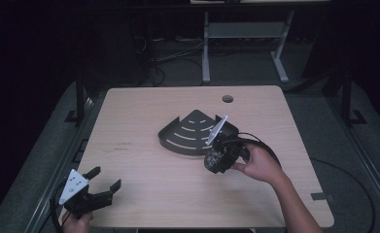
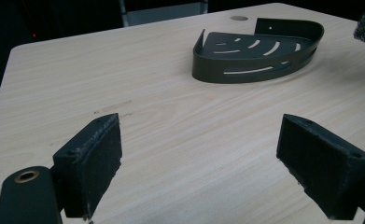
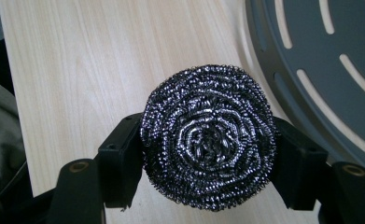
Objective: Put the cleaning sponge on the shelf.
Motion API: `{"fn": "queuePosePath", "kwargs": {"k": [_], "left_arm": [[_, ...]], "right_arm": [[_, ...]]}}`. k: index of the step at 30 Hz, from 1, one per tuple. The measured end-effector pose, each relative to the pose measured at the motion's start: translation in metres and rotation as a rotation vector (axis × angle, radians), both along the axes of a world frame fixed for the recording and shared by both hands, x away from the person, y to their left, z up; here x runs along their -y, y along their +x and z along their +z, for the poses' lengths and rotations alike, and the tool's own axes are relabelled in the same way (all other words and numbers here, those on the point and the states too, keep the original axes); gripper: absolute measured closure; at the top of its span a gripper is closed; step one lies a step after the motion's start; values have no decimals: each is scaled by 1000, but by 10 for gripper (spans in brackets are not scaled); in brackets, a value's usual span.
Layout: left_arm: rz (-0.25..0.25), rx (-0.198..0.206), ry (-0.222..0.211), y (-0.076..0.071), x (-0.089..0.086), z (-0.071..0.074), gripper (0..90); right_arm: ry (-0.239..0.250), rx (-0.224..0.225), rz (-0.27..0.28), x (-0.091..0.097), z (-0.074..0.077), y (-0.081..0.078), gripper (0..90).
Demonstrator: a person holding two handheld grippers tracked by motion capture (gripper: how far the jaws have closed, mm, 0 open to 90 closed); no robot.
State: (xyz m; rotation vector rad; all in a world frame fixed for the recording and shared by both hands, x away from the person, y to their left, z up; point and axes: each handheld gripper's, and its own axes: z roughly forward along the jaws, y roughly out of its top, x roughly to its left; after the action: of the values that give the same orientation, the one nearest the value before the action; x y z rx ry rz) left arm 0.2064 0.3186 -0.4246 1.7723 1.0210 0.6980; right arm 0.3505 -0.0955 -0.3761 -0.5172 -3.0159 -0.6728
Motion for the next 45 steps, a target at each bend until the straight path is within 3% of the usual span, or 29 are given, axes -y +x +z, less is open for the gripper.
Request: {"fn": "queuePosePath", "kwargs": {"k": [12,23,31,45], "left_arm": [[2,3,5,0,0,1,134],[0,4,2,0,-1,1,134],[0,4,-5,0,-1,1,133],[1,6,-6,0,-2,1,134]], "right_arm": [[-19,10,4,-5,11,13,334],[-9,-17,-10,-4,11,26,333],[-12,-12,-11,-7,19,35,334],[-25,-24,-28,-14,23,62,333]]}}
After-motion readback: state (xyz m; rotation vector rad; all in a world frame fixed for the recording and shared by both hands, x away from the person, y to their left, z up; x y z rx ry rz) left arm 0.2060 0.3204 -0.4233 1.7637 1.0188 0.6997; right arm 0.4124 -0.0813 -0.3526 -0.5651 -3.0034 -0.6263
